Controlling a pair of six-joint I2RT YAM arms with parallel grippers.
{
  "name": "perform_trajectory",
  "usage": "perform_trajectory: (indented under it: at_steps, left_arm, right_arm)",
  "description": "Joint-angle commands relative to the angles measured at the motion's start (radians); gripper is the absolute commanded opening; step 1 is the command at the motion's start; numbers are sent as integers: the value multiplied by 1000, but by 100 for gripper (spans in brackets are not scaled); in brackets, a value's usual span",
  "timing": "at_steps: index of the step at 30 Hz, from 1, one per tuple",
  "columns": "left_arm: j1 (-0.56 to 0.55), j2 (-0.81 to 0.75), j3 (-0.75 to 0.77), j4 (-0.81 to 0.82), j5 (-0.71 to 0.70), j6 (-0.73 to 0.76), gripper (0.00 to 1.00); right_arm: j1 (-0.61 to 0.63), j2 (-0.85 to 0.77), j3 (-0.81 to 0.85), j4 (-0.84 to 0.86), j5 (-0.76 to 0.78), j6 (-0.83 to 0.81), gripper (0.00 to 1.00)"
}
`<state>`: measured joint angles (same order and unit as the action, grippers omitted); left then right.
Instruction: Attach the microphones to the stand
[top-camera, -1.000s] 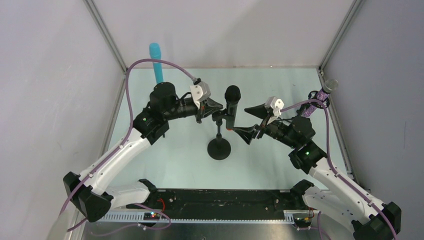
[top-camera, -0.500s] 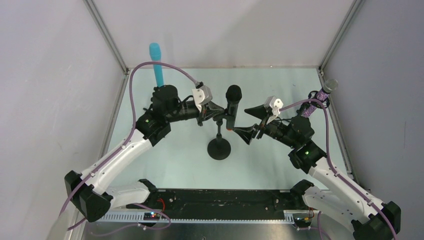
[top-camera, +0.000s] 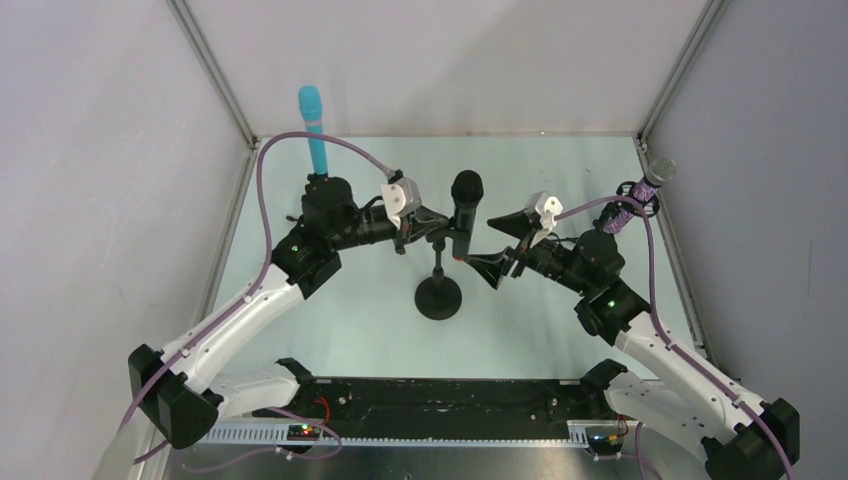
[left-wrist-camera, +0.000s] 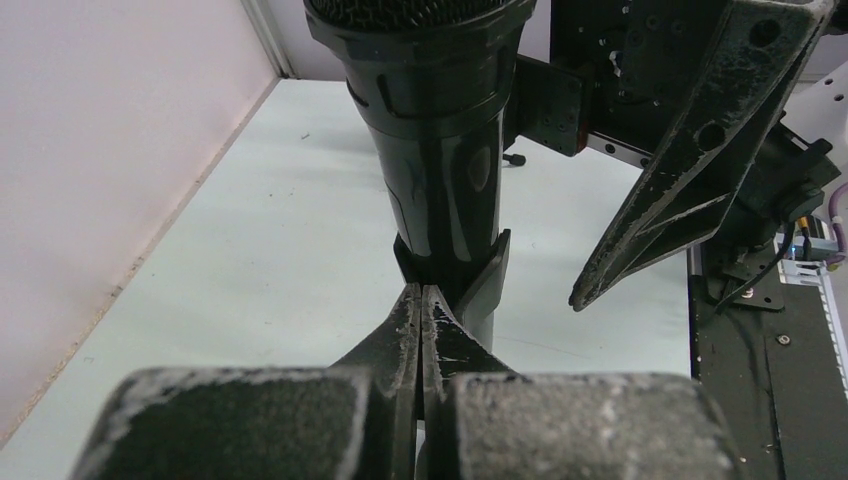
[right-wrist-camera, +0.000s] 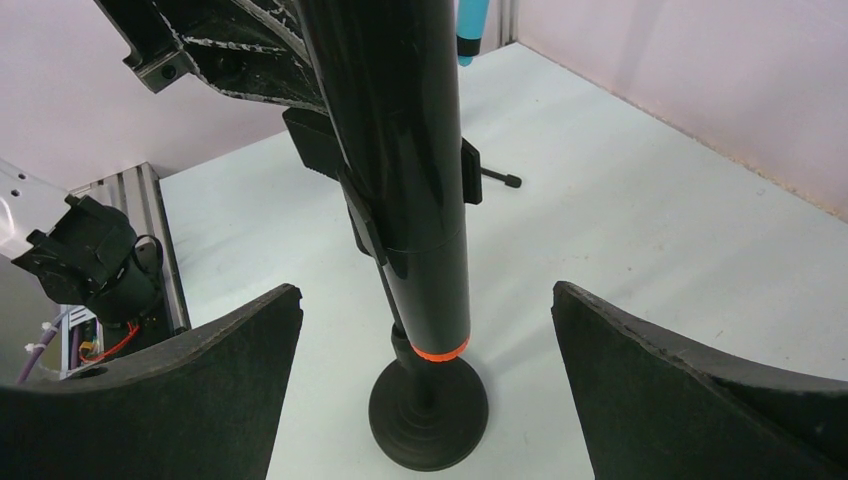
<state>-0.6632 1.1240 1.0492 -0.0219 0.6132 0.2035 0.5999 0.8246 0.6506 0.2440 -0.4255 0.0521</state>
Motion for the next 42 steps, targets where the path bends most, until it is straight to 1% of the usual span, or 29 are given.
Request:
perform_trajectory:
  at_steps: [1, 6, 22, 32, 42]
  left_arm:
    - [-7, -4, -57, -78, -23, 26, 0]
    - [-7, -7, -98, -79, -34, 32, 0]
    - [-11, 5, -157, -79, -87, 47, 0]
    - [-39, 79, -185, -75, -91, 66, 0]
    - [-44, 111, -251, -56, -112, 92, 0]
  right_arm:
    - [-4, 5, 2, 26, 10, 9, 100]
    - [-4, 9, 2, 29, 9, 10, 100]
    - [-5, 29, 2, 42, 9, 14, 100]
    - [-5, 33, 1, 33, 11, 16, 100]
    - [-9, 23, 0, 16, 14, 5, 100]
